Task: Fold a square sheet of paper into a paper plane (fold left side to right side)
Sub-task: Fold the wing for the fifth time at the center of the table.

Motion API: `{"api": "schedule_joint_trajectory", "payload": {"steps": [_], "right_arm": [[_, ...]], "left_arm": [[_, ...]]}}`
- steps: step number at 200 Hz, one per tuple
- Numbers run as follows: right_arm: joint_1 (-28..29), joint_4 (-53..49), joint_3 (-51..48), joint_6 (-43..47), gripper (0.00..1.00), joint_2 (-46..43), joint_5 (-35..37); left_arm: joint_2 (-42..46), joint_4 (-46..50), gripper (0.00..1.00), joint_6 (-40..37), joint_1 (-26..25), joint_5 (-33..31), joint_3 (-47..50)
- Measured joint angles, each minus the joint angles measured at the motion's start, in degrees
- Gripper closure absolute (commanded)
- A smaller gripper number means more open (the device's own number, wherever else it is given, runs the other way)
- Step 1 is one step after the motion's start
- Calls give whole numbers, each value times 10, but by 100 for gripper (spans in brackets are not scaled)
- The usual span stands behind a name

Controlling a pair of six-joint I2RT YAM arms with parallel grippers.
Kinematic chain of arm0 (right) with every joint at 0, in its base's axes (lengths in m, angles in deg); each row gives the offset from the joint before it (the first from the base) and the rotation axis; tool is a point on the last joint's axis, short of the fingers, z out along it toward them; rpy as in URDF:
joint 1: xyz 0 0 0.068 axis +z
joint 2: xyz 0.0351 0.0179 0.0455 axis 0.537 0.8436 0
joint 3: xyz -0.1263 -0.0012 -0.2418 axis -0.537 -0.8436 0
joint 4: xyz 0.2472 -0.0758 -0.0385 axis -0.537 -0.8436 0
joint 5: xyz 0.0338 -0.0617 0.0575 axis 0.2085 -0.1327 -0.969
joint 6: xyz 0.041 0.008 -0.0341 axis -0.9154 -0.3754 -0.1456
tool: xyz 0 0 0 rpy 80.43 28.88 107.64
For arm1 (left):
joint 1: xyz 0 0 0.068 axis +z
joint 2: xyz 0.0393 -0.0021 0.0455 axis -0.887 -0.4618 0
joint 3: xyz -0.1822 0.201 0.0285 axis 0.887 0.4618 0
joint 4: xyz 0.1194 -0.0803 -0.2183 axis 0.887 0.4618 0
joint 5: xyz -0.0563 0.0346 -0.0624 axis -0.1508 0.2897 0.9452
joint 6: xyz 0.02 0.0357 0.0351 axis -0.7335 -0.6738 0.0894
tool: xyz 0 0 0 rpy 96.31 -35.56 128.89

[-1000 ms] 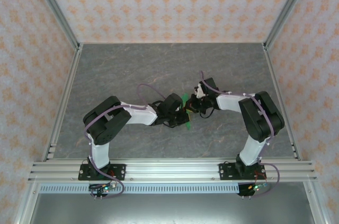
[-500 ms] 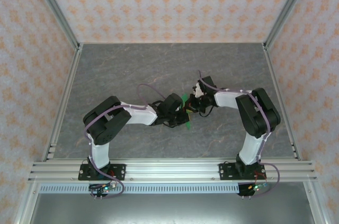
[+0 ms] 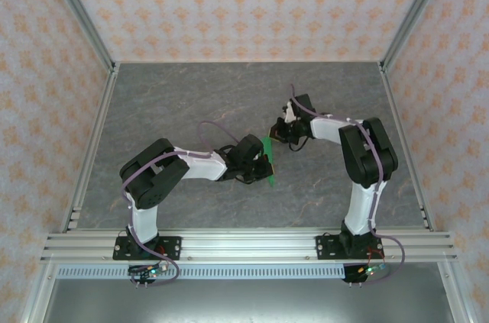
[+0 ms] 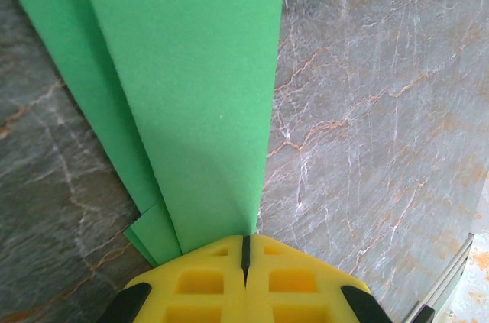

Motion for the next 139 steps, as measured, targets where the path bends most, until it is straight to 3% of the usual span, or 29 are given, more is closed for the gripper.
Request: {"api": "schedule_joint_trajectory", "payload": {"steps": [32,77,139], "right_arm": [[-7,11,0,5,95,-20,11],[2,25,-78,-7,97,-104,-7],[53,35,-159,-45,98,-97,-25]], "left_arm": [[0,0,100,0,0,0,0],[1,0,100,0,0,0,0],[3,0,100,0,0,0,2]]}}
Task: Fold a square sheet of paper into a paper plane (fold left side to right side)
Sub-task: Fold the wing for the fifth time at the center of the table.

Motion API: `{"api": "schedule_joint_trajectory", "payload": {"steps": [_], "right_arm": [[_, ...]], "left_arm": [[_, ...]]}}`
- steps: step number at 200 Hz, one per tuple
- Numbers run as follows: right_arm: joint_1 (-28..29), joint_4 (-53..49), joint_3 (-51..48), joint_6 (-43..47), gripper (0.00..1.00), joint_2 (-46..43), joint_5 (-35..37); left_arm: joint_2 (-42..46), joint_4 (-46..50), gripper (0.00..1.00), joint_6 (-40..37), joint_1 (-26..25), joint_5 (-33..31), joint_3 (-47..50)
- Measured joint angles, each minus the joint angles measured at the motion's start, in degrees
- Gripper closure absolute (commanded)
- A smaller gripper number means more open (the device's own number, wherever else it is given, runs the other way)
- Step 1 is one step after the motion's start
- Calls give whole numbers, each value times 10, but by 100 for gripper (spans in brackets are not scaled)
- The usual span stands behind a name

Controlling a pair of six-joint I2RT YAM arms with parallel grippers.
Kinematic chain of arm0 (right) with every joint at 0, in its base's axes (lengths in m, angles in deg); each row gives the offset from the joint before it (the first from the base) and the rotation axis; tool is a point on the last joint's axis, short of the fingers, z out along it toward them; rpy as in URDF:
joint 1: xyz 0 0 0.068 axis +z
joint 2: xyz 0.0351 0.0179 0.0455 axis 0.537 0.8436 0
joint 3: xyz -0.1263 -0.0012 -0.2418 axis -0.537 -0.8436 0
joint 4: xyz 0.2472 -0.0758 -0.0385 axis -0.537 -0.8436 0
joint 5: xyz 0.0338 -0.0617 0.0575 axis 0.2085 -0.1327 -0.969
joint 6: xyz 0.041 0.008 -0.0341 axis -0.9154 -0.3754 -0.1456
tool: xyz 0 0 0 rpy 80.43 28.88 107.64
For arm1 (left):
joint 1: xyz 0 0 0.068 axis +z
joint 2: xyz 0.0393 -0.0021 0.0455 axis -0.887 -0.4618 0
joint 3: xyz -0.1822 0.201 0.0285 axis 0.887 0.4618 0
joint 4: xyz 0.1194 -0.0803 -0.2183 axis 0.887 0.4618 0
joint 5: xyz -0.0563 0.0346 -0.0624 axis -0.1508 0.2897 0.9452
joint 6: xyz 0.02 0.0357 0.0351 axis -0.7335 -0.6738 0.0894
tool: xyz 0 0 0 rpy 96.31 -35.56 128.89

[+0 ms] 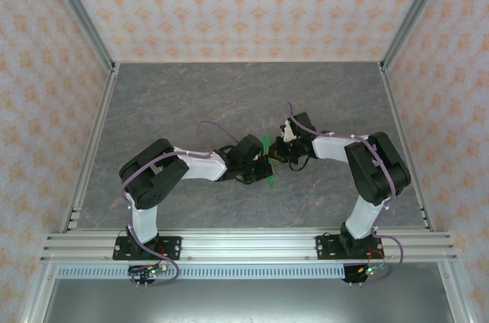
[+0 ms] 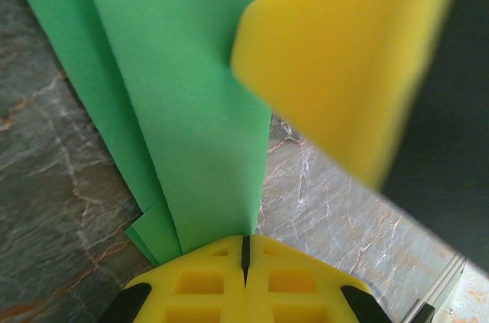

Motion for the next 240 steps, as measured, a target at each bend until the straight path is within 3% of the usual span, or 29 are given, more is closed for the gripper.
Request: {"api": "schedule_joint_trajectory", "payload": {"steps": [48,88,110,137,168,240], "right_arm": [[-1,-14,16,-7,99,19,-9],[-1,-40,32,-5,100,28,-10],[-1,-42,34,-2,100,28,-10],[-1,-42,34,-1,100,28,-10],[-1,-42,34,0,100,28,-10],[0,-42,34,0,100,28,-10]], "left_arm": [[21,8,100,-7,0,-7,15],[83,49,85,-26,6,-1,30],[137,57,86,-33,33,9,32],[168,51,93,-38,94,31,33],[101,46,100,-44,146,73,-1],[-61,70,100,-73,146,113,-161]]}}
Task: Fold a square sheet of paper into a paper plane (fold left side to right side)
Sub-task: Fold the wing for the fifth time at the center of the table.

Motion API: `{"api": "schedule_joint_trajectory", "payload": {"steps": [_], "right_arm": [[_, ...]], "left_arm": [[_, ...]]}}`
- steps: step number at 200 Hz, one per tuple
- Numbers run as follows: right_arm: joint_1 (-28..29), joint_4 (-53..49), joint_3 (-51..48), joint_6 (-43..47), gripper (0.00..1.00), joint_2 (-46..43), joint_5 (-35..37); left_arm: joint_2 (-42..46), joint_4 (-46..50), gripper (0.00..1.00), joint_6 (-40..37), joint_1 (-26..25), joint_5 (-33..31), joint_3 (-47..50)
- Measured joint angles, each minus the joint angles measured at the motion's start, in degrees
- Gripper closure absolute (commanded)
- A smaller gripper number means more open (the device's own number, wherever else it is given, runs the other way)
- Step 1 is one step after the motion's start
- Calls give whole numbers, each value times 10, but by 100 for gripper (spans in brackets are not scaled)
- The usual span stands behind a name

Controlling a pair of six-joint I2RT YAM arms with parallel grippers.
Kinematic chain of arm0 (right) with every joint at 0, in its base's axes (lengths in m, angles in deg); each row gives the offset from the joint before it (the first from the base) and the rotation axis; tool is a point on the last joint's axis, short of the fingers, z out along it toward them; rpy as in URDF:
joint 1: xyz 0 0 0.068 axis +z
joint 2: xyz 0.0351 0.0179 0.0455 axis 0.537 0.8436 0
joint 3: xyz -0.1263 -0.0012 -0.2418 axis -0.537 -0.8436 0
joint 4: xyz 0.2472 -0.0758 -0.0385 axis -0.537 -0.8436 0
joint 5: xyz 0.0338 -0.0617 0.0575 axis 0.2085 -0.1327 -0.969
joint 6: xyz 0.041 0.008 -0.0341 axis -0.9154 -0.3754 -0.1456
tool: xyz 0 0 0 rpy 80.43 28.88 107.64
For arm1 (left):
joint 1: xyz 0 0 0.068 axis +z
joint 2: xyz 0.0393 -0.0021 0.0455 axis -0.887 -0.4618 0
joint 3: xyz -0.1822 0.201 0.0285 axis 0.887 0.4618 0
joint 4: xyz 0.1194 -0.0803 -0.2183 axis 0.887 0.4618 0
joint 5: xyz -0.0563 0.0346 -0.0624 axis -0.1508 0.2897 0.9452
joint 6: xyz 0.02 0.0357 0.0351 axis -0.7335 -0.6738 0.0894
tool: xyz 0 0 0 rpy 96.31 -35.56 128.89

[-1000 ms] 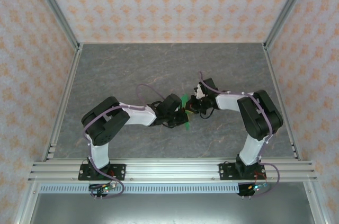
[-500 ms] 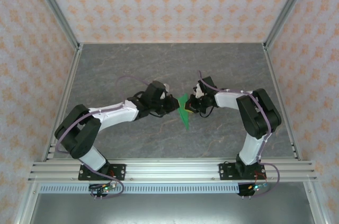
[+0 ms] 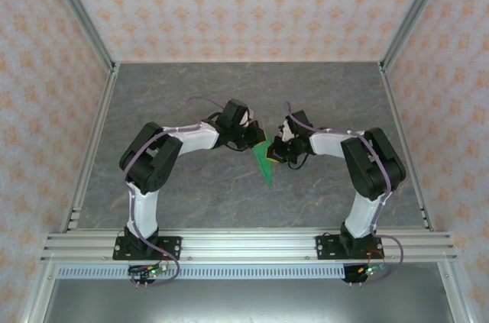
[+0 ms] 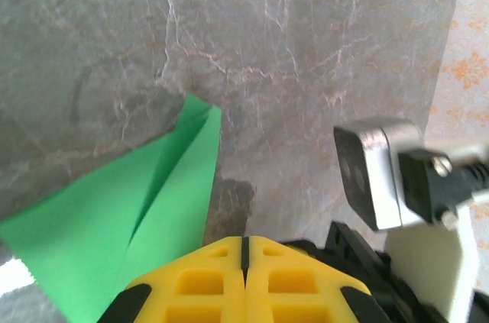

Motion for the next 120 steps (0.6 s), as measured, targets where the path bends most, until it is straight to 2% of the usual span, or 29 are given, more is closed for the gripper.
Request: {"api": "schedule_joint_trajectory", "payload": {"steps": [67,120], "right_arm": [[1,0,0,0,100,0,1],[3,0,0,2,100,-6,5]], "left_arm": [[-73,29,100,-8,0,3,-51],[-78,50,100,-25,0,-2,-66]]}}
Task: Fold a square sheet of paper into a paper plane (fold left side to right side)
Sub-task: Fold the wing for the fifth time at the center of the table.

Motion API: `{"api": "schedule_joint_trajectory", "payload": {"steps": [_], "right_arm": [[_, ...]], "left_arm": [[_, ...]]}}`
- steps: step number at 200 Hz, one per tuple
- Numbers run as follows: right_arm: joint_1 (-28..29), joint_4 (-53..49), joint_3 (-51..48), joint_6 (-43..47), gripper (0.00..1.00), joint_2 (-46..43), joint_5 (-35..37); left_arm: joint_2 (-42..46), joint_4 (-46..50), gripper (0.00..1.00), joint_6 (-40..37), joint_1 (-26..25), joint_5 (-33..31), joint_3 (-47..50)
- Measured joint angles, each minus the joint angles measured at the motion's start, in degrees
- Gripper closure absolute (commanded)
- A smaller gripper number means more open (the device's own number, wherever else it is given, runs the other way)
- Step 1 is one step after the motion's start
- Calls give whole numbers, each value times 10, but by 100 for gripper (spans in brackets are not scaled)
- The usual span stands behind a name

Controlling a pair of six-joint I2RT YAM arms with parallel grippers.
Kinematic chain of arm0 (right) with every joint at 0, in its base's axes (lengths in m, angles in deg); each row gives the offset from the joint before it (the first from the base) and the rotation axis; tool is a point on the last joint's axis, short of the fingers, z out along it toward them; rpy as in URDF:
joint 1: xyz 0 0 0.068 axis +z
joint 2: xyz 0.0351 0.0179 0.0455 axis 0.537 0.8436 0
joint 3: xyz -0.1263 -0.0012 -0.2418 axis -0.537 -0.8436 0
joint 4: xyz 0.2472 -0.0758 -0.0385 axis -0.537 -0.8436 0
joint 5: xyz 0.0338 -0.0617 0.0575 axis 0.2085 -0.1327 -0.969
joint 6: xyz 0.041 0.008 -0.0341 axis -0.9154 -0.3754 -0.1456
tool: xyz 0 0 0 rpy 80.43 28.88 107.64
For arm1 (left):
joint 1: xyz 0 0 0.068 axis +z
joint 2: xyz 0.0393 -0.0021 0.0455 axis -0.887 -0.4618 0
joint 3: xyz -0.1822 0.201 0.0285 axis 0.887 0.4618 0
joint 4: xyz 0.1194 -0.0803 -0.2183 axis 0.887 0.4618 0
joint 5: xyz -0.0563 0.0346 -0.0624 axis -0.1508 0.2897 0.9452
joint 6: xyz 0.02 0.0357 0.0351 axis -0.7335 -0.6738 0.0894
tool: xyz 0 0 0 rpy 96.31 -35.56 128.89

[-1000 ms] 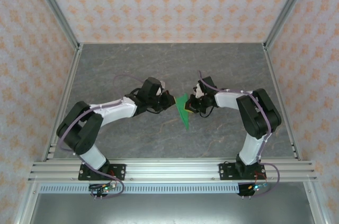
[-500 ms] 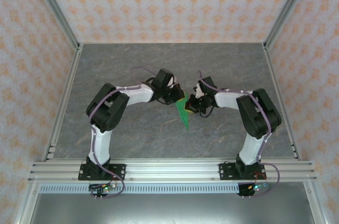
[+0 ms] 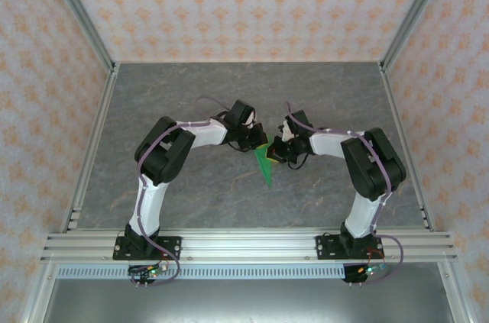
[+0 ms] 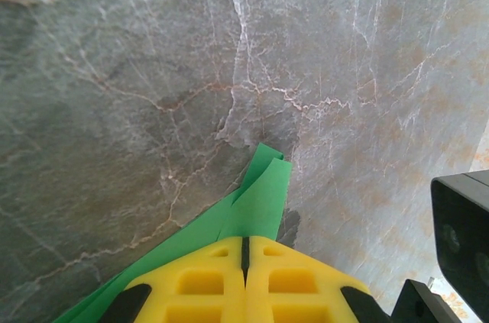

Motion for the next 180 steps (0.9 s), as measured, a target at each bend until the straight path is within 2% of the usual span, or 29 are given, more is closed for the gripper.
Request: {"api": "schedule_joint_trajectory", "payload": {"steps": [41,68,121,180], "right_arm": [[4,-6,-26,-11,99,-70,9],[7,37,-78,-49,99,-123,-14],[53,103,-152,-116,99,-121,-47],[64,145,-172,-146,99,-119,-52]], "left_arm": [[0,3,100,-7,0,-6,0],[0,-4,100,-7,0,-6,4],[0,-8,100,-8,0,-6,6],[0,-8,100,-8,0,-6,6]]}}
